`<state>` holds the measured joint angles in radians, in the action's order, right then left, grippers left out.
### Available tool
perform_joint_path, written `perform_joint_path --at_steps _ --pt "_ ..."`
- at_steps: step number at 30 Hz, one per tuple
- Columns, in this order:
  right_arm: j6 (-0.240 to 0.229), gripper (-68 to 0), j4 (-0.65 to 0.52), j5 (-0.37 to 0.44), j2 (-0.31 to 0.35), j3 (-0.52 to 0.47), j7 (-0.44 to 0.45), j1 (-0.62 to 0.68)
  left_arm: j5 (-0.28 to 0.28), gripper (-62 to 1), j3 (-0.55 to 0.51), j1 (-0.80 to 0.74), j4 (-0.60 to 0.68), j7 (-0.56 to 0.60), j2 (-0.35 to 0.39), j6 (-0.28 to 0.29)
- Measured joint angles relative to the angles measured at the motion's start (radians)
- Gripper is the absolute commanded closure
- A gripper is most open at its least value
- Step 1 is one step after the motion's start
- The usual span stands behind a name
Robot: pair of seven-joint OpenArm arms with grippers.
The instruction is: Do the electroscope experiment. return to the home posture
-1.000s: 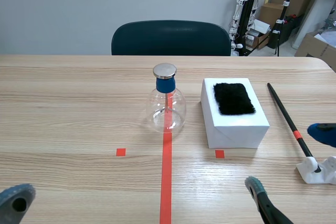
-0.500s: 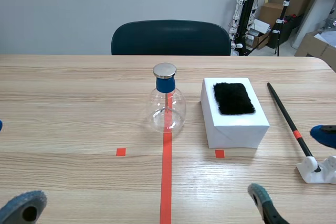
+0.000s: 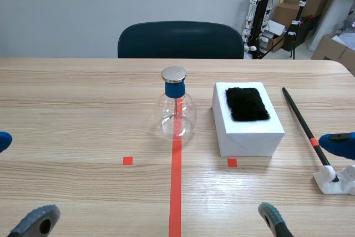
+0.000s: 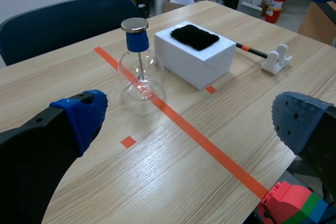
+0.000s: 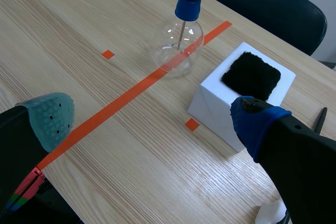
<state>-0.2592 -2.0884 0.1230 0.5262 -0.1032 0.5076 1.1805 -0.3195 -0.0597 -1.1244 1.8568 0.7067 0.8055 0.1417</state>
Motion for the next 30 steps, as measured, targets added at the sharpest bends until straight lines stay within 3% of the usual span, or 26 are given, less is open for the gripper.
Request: perform_joint_path --at_steps 12,30 --pt "0.0 -61.3 0.0 0.0 0.0 0.0 -0.063 0.0 0.005 -62.3 0.0 0.0 0.0 -0.044 0.0 0.0" --pt "0.0 -61.3 0.0 0.0 0.0 0.0 -0.064 0.0 0.005 -62.3 0.0 0.0 0.0 -0.044 0.0 0.0"
